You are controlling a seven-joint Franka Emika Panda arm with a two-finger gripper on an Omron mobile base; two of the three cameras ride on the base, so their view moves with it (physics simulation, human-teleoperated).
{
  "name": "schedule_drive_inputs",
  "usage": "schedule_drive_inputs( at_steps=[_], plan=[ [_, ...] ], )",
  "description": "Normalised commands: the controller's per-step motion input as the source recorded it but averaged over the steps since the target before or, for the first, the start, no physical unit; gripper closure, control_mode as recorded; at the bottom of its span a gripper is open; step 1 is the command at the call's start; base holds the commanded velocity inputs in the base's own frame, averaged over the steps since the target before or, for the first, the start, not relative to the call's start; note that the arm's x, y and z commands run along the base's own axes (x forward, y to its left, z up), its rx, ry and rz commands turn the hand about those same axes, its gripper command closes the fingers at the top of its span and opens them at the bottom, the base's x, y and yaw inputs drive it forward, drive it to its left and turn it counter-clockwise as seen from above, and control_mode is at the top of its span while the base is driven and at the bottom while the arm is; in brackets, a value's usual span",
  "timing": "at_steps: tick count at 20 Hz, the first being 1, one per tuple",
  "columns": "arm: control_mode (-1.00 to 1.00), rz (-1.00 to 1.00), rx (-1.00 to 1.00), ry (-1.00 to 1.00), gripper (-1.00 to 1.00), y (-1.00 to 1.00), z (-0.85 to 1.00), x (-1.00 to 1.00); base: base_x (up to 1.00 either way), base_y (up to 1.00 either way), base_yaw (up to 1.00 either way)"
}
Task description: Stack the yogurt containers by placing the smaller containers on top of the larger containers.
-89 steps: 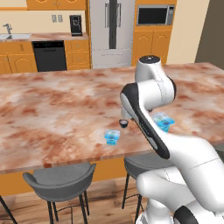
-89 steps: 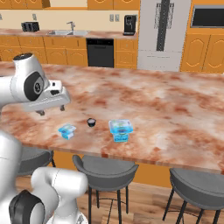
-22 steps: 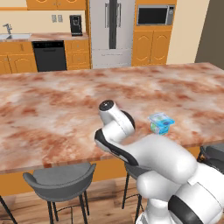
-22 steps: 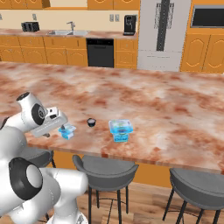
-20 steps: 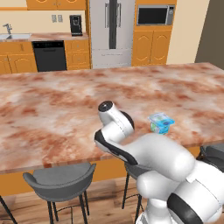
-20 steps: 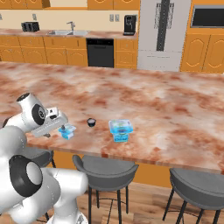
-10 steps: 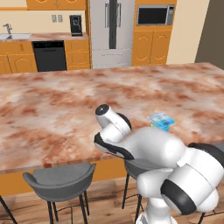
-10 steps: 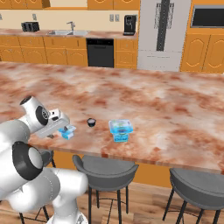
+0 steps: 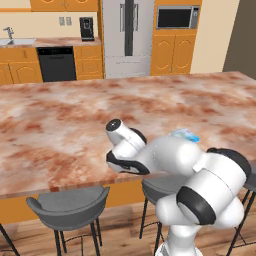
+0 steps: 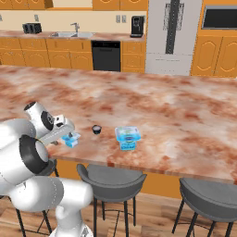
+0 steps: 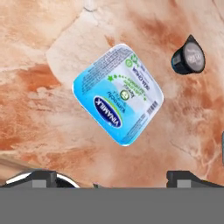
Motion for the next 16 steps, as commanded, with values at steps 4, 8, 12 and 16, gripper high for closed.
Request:
schedule_drive_inputs(
  at_steps=[4,8,12,16],
  plan=[
    [-1.0,0.0,0.0,0.0,-1.0,0.18,-0.08,0.15,0.0,0.0,0.0],
    [-1.0,0.0,0.0,0.0,-1.0,0.11,-0.11,0.16,0.0,0.0,0.0],
    [-1.0,-0.01,0.0,0.0,-1.0,0.03,-0.12,0.23,0.0,0.0,0.0],
    [-1.0,-0.02,0.0,0.0,-1.0,0.0,-0.09,0.23,0.0,0.0,0.0]
  ],
)
